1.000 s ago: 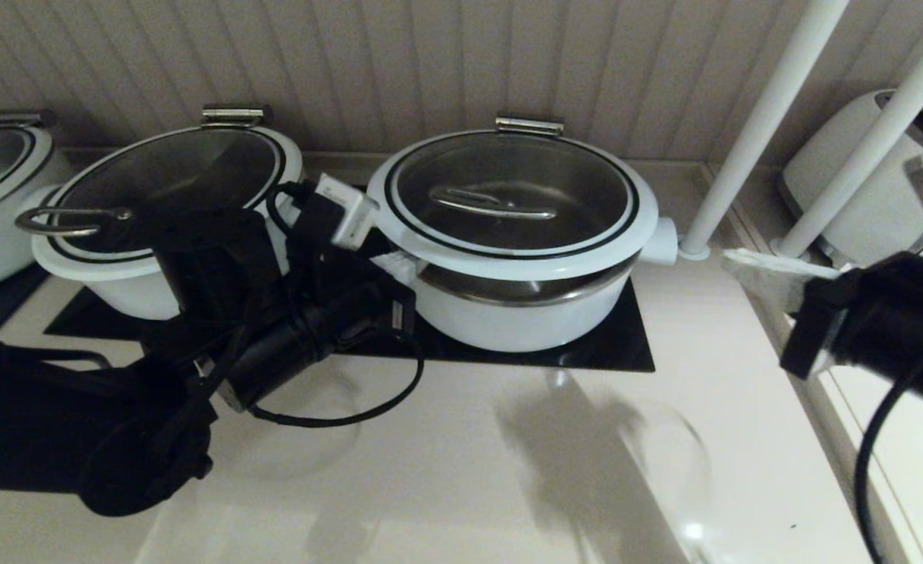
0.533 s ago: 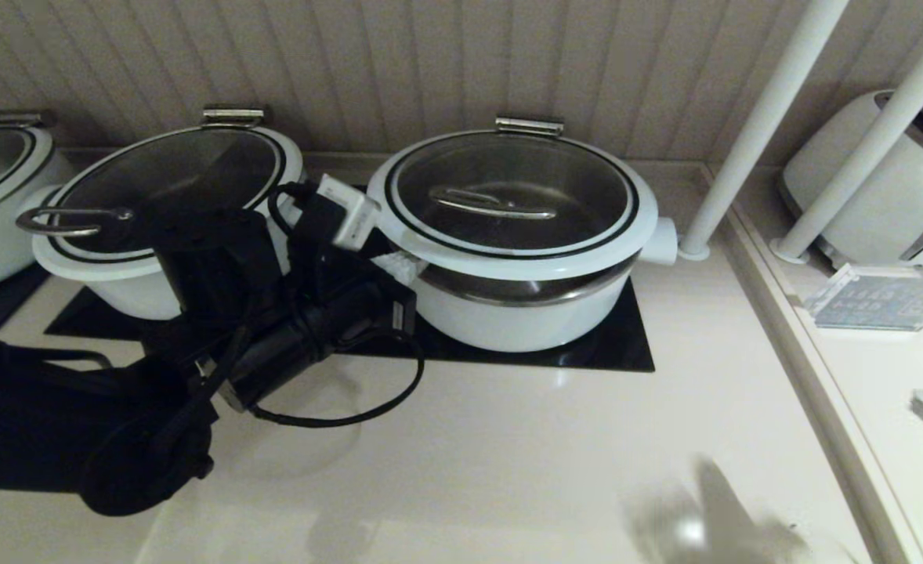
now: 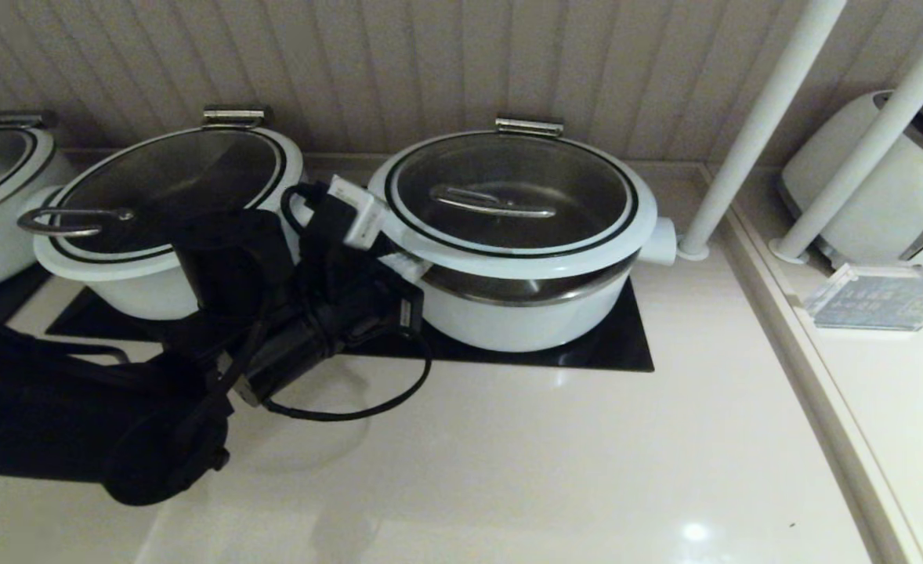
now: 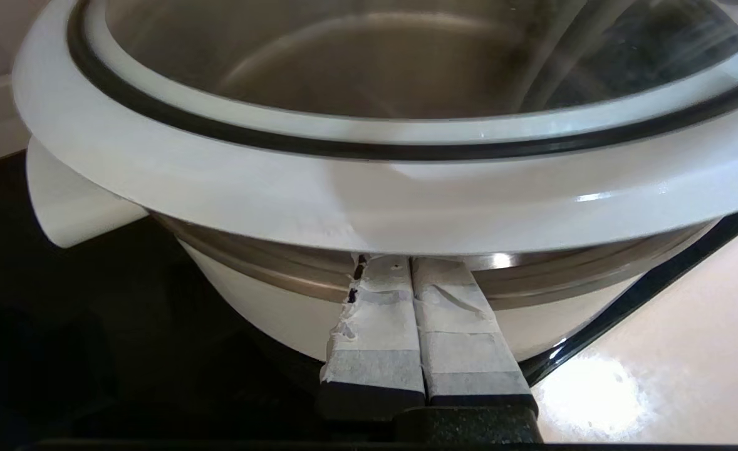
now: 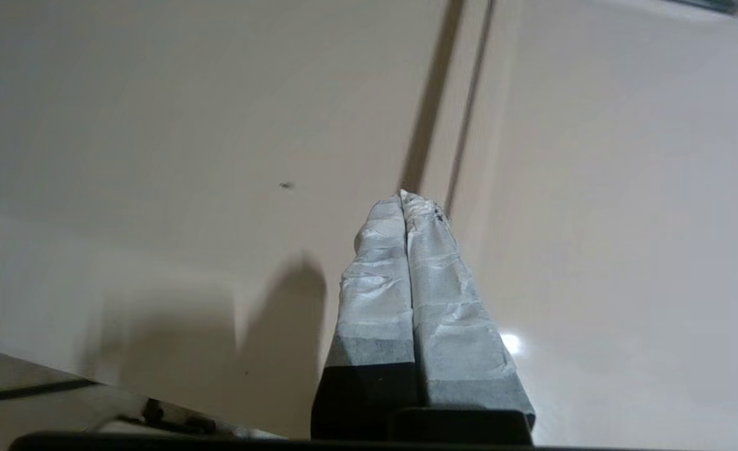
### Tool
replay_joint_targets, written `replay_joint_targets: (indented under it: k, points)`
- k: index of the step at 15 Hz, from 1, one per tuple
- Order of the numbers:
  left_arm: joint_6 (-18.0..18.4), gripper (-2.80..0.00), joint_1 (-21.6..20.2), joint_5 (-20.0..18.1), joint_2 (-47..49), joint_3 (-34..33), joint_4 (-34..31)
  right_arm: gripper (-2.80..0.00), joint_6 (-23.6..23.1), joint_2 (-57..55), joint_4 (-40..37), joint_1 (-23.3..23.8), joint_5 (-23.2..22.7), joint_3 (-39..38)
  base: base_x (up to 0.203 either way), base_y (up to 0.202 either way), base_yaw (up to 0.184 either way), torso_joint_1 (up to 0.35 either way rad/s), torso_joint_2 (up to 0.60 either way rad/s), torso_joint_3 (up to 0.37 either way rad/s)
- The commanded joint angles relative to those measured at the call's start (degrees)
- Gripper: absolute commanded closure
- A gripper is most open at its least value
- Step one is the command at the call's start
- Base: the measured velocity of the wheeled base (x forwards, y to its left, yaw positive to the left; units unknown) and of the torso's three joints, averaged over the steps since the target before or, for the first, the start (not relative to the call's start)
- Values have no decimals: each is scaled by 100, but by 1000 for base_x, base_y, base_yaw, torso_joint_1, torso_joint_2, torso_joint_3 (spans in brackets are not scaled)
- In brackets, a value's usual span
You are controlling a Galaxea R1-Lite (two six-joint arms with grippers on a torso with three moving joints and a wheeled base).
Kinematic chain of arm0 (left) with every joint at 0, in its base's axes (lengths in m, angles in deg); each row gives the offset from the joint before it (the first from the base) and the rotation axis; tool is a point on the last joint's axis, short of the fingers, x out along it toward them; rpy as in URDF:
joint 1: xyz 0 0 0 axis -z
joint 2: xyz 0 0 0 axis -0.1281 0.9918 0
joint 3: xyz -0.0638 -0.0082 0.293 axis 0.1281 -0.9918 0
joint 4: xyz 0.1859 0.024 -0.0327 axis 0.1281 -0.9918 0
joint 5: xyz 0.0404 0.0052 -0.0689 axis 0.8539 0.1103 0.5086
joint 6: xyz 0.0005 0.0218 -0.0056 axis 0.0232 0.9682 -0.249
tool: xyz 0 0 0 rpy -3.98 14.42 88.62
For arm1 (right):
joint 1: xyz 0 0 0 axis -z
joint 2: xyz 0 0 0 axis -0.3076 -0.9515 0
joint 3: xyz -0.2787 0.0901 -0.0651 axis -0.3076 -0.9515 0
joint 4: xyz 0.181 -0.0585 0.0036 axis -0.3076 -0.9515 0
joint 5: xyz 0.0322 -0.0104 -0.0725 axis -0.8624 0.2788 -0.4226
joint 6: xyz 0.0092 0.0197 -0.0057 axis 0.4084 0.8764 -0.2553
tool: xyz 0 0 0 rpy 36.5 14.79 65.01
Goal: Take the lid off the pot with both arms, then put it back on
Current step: Open the pot lid completely
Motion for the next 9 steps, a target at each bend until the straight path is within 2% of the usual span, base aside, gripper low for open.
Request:
replay_joint_targets:
  k: [1,4,9]
  points:
    - [2,0,1,-3,86,27,42,0,-13,91,41,3,-179,-165,0,0,0,0,0,0]
    - [-12,0,-2,-3,220,219,48,0,-13,89,47,3,-526,-161,0,0,0,0,0,0]
    - [-19,0,-2,84,441,639,48,0,21,94,82,3,-857,-28,0,0,0,0,0,0]
